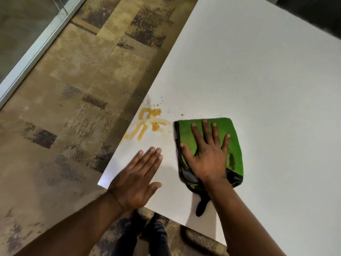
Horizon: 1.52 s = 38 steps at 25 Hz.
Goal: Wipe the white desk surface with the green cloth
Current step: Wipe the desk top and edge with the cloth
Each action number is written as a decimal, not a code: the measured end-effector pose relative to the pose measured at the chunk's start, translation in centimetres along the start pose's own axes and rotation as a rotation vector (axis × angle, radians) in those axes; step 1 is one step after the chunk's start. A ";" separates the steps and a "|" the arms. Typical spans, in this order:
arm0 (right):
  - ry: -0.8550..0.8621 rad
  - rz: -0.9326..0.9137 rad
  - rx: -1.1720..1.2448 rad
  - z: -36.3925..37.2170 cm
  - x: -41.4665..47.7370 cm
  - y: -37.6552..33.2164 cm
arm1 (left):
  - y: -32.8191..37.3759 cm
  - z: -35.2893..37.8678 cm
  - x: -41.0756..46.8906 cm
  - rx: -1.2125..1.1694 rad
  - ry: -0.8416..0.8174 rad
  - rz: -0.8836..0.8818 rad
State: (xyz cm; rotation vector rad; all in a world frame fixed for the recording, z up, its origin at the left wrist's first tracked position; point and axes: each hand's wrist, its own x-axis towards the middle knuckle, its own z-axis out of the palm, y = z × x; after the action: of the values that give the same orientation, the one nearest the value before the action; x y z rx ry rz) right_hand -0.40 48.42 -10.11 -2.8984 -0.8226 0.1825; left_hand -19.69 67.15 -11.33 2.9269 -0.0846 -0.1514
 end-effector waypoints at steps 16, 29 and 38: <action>-0.054 -0.339 -0.028 0.1 2.8 -2.1 | 0.4 -0.4 0.1 0.002 0.027 -0.045; -0.060 -0.519 -0.070 -0.2 3.3 -1.1 | 0.2 0.3 -0.4 -0.057 0.032 -0.052; -0.114 -0.384 -0.046 -0.1 2.9 -6.1 | 4.1 -0.4 -1.9 -0.086 0.064 -0.449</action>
State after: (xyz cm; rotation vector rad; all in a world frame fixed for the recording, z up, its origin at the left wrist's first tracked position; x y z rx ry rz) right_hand -1.06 55.15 -9.36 -2.7212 -1.3969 0.2926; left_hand -21.68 63.31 -9.87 2.8124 0.5759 -0.1246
